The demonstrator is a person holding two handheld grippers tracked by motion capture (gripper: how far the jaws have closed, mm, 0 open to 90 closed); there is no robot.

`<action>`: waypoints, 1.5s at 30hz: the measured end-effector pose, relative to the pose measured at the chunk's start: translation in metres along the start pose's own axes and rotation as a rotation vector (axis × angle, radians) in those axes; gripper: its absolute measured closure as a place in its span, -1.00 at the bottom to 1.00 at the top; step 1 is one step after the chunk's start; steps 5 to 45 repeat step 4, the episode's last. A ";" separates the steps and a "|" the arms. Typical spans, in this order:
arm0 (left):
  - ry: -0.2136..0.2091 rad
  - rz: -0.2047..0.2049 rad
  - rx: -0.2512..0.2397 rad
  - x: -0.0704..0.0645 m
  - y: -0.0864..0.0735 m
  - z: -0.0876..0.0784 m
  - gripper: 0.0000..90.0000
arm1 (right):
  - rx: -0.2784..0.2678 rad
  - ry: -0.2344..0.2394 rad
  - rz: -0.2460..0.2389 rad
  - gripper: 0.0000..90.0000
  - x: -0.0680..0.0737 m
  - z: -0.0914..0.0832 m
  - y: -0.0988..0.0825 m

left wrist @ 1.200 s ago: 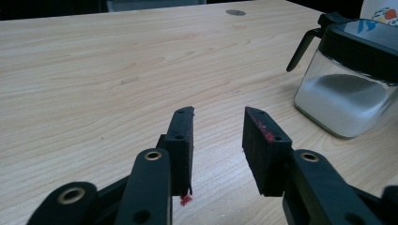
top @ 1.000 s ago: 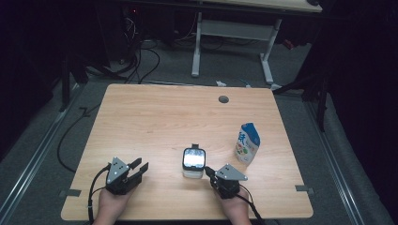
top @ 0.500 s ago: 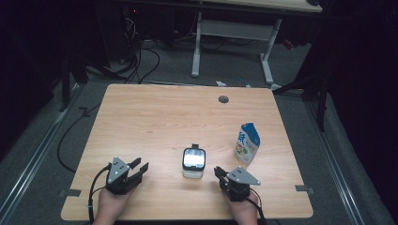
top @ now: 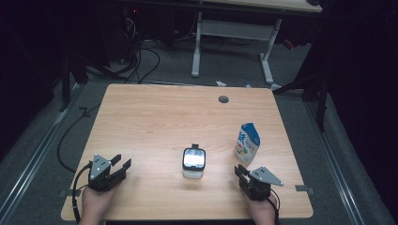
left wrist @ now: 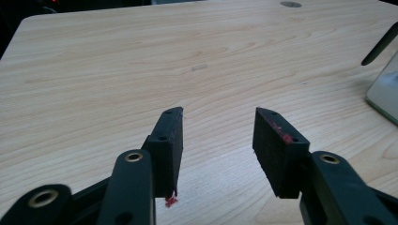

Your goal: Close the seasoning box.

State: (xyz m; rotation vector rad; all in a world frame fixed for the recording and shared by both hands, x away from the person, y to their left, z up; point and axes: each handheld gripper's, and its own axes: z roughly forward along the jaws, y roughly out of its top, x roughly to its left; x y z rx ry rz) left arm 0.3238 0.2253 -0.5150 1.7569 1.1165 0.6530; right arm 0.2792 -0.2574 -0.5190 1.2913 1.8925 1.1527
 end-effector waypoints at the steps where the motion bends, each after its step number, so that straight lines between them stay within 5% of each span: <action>1: -0.001 -0.002 -0.001 0.000 0.000 0.000 0.16 | -0.001 -0.001 0.003 0.71 -0.001 0.000 -0.001; 45: -0.006 0.009 0.010 -0.001 -0.002 0.002 0.14 | -0.003 -0.002 0.008 0.65 -0.003 0.000 0.000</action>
